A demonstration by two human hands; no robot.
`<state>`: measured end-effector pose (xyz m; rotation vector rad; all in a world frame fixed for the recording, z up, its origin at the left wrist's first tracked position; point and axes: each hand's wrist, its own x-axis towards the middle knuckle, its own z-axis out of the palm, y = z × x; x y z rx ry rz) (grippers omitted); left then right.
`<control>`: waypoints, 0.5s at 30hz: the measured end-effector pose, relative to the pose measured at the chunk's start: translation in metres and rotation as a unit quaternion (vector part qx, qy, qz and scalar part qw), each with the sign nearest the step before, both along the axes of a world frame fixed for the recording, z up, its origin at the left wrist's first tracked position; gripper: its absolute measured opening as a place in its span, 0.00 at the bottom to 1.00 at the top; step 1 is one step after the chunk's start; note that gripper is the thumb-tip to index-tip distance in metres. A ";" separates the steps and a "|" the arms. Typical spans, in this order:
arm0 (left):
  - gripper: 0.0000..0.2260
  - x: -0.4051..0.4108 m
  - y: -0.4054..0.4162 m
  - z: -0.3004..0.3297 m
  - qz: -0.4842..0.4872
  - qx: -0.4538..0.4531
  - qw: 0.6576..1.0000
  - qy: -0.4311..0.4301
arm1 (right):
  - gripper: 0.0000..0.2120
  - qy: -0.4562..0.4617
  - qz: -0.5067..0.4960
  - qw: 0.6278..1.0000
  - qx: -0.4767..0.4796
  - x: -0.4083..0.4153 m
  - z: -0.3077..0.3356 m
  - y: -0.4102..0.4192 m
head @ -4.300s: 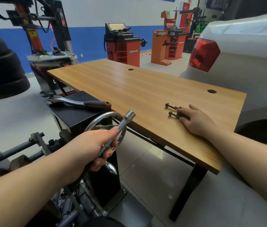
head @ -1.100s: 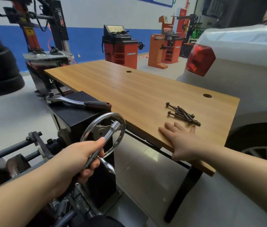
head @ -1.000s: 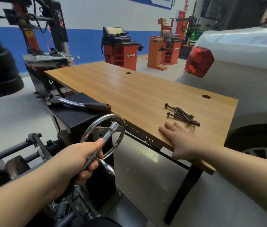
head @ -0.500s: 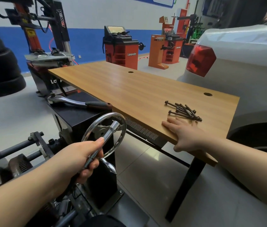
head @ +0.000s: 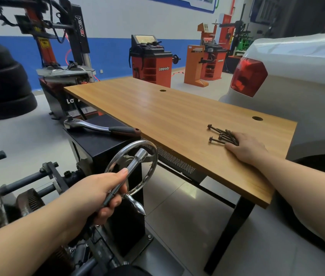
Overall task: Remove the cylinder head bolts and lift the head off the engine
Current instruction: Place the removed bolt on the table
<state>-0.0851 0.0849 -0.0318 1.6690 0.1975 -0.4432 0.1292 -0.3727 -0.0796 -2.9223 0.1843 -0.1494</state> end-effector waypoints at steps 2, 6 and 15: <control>0.22 0.000 0.002 0.000 0.007 -0.002 1.000 0.002 | 0.34 0.002 0.004 1.000 -0.004 0.000 0.001 0.002; 0.22 -0.001 0.007 -0.001 0.020 0.001 1.000 0.001 | 0.35 -0.015 0.008 0.999 0.035 -0.002 0.004 0.002; 0.24 -0.011 0.012 0.008 -0.002 0.000 1.000 -0.018 | 0.30 -0.046 0.002 0.995 0.093 -0.028 0.037 0.015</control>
